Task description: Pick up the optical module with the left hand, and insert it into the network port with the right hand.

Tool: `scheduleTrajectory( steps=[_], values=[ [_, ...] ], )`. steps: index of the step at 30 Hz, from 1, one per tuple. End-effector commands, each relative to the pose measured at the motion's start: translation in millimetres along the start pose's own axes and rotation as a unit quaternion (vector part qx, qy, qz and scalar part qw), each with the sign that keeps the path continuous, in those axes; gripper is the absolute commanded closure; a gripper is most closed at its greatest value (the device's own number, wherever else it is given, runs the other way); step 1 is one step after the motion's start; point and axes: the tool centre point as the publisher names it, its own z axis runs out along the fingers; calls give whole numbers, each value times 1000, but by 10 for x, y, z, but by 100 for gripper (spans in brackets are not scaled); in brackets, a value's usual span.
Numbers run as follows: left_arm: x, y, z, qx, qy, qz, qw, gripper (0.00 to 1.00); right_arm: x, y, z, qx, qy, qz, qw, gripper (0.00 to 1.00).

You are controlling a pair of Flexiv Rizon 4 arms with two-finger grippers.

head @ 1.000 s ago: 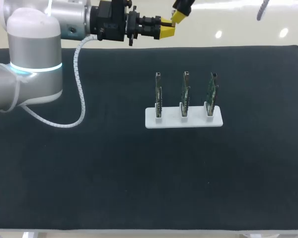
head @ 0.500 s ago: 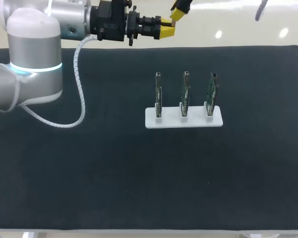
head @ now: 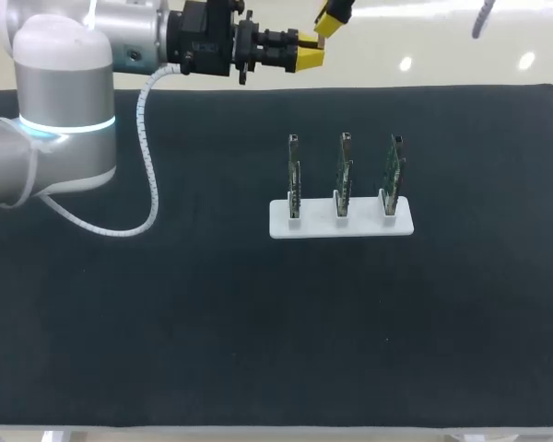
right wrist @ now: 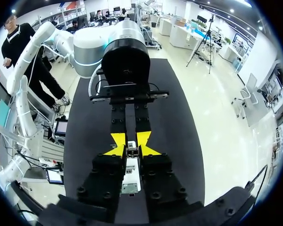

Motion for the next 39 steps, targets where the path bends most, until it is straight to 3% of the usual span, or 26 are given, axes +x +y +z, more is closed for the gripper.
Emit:
scheduleTrajectory(
  steps=[1, 20, 30, 39],
  values=[
    [-5, -10, 6, 2, 2, 0, 1000, 0, 4, -19, -11, 3, 1, 1, 1000, 100],
    [-5, -10, 6, 2, 2, 0, 1000, 0, 49, 8, -42, 10, 6, 3, 1000, 100],
    [110, -33, -252, -26, 93, -3, 995, 0, 144, 34, -86, 11, 17, 9, 1000, 100],
    [297, -167, -519, -16, 163, -21, 986, 0, 295, 34, -158, 9, 34, 18, 999, 100]
  ],
)
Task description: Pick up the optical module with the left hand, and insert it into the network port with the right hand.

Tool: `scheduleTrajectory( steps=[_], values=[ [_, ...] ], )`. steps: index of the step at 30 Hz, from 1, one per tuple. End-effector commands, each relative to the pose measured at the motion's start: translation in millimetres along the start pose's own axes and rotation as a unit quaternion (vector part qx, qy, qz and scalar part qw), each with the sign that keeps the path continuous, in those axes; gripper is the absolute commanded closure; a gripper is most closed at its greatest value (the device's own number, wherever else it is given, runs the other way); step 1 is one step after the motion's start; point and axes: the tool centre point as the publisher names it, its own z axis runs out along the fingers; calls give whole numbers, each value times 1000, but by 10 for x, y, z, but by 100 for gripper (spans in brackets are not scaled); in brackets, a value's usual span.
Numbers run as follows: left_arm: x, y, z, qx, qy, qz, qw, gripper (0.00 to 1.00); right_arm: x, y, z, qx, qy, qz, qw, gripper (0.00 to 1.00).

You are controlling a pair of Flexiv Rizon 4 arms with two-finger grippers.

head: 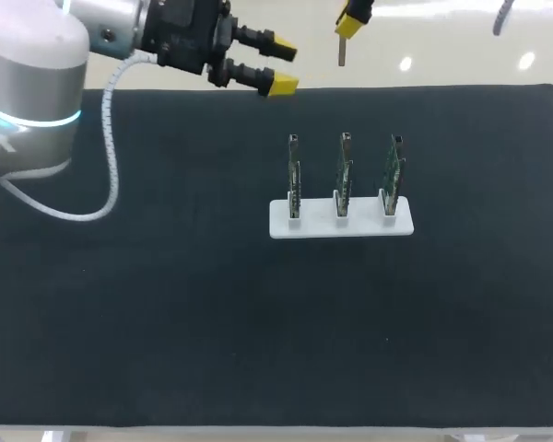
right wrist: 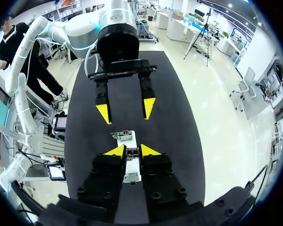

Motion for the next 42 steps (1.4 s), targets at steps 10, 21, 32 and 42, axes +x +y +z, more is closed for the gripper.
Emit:
scheduleTrajectory(
  steps=[10, 21, 32, 42],
  values=[
    [406, -153, -545, -16, 70, -34, 997, 0, 235, 43, -55, 8, 4, 16, 1000, 100],
    [583, -172, -799, -17, 84, -43, 995, 0, 369, 66, -62, 9, 12, 23, 1000, 100],
    [583, -172, -799, -17, 84, -43, 995, 0, 620, 79, 23, 18, 22, 30, 999, 100],
    [583, -172, -799, -17, 84, -43, 995, 0, 847, 110, 190, 24, 41, 15, 999, 100]
  ],
)
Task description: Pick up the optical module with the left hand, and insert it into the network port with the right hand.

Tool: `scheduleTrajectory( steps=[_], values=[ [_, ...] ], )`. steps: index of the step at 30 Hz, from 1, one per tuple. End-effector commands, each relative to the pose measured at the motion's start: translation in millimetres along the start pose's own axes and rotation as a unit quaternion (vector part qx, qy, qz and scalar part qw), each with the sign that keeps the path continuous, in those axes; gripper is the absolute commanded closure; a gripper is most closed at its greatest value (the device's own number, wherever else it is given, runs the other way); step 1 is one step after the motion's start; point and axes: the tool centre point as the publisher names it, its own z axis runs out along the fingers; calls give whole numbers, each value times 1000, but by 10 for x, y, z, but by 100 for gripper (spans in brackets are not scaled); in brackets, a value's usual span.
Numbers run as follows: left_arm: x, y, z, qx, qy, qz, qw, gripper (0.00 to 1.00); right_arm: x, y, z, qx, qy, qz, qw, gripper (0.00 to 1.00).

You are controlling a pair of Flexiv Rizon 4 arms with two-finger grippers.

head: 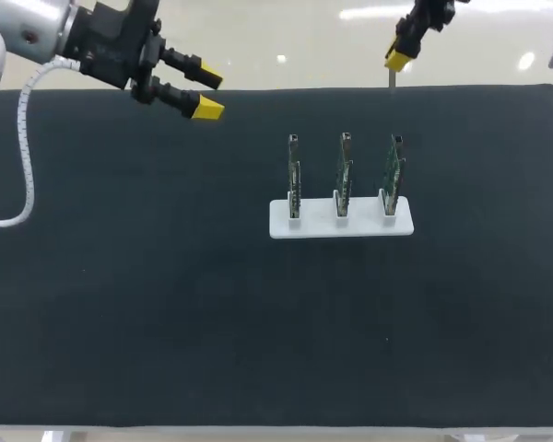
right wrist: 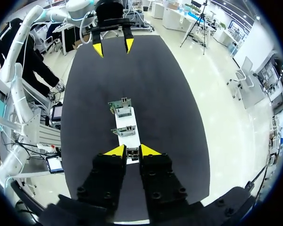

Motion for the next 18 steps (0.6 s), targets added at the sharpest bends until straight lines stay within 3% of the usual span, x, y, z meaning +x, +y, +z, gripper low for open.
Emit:
scheduleTrajectory(
  steps=[1, 18],
  values=[
    [0, -6, 3, -1, 1, 0, 1000, 0, 98, 48, 120, 13, -8, -3, 1000, 100],
    [0, -6, 3, -1, 1, 0, 1000, 0, 331, 19, 453, 13, -20, -8, 1000, 100]
  ],
)
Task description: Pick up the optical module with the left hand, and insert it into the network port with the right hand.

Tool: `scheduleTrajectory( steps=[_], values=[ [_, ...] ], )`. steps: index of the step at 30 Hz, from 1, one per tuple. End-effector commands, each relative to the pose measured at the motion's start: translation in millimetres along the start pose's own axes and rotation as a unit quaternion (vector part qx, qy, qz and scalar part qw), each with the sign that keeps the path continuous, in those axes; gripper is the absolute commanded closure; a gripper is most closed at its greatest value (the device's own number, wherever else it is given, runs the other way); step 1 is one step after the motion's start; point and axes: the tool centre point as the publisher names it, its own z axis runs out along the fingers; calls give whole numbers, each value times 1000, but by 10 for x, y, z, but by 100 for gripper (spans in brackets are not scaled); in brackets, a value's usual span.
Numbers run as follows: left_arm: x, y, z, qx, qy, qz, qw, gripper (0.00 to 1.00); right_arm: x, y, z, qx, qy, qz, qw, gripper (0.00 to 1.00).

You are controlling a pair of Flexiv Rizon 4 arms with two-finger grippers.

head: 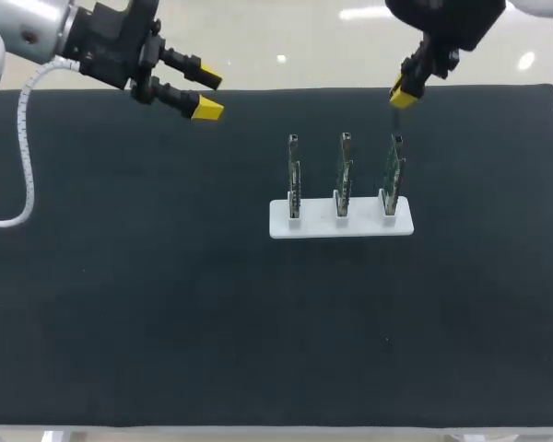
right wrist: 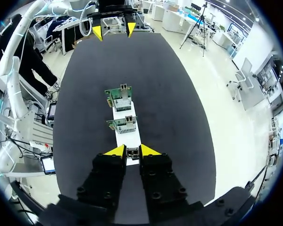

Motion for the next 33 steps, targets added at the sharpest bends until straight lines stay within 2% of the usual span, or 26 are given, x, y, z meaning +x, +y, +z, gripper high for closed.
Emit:
scheduleTrajectory(
  steps=[1, 33],
  values=[
    [-3, -6, 5, -1, 1, 0, 1000, 0, 50, 12, 30, 4, -3, -1, 1000, 100],
    [-3, -6, 5, -1, 1, 0, 1000, 0, 107, -22, 181, -1, 2, 0, 1000, 100]
  ],
)
